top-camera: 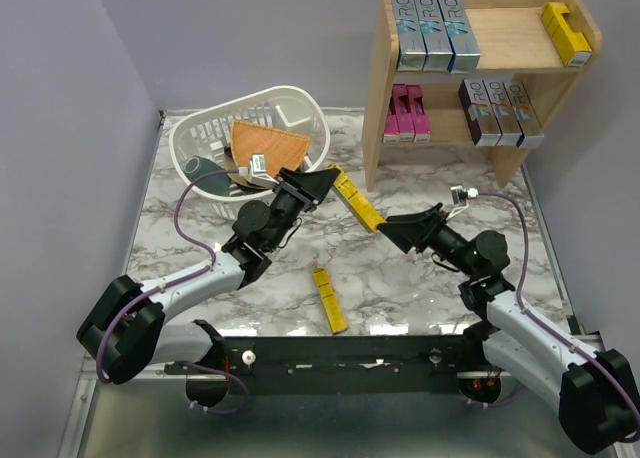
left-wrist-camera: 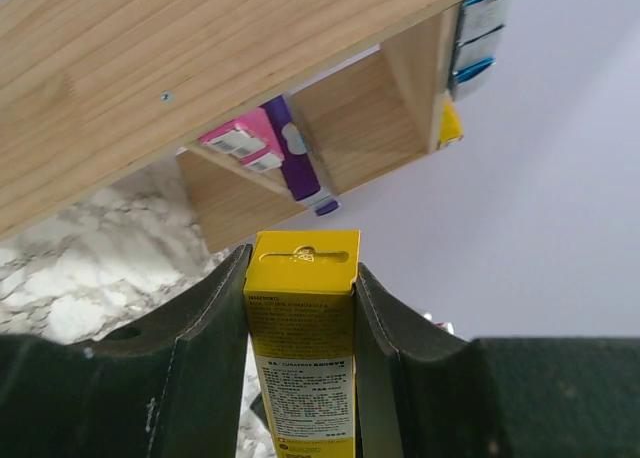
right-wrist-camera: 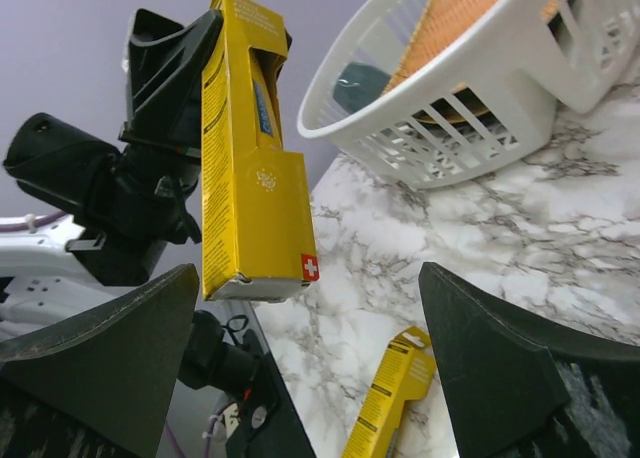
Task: Place and organize the toothpastes onto the shelf
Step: Pick up the toothpaste from the center of the board.
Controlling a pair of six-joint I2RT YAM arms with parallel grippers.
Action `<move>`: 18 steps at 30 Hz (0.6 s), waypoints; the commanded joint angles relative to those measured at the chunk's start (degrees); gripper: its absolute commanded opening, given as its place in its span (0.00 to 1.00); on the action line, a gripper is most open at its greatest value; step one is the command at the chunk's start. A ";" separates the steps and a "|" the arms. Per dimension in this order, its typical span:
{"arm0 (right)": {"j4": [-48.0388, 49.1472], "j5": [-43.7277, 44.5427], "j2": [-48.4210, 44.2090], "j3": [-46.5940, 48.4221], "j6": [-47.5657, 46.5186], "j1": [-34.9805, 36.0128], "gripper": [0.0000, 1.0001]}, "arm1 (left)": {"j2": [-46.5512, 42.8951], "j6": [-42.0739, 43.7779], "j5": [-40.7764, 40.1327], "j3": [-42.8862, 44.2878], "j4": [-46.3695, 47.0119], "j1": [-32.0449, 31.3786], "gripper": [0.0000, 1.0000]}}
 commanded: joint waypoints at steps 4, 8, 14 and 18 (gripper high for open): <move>16.79 -4.82 3.23 -2.15 6.63 0.50 1.00 | 1.65 -3.18 0.40 0.09 12.02 0.16 0.24; 17.77 -5.08 4.46 -1.63 7.59 0.50 0.97 | 3.42 -4.41 1.54 0.26 15.09 -0.01 0.24; 21.11 -5.61 6.30 -1.19 9.00 0.50 0.87 | 5.53 -4.76 2.25 0.61 19.23 -1.06 0.24; 22.78 -5.61 7.18 -1.01 9.62 0.59 0.78 | 6.32 -4.50 2.42 0.79 20.64 -1.42 0.24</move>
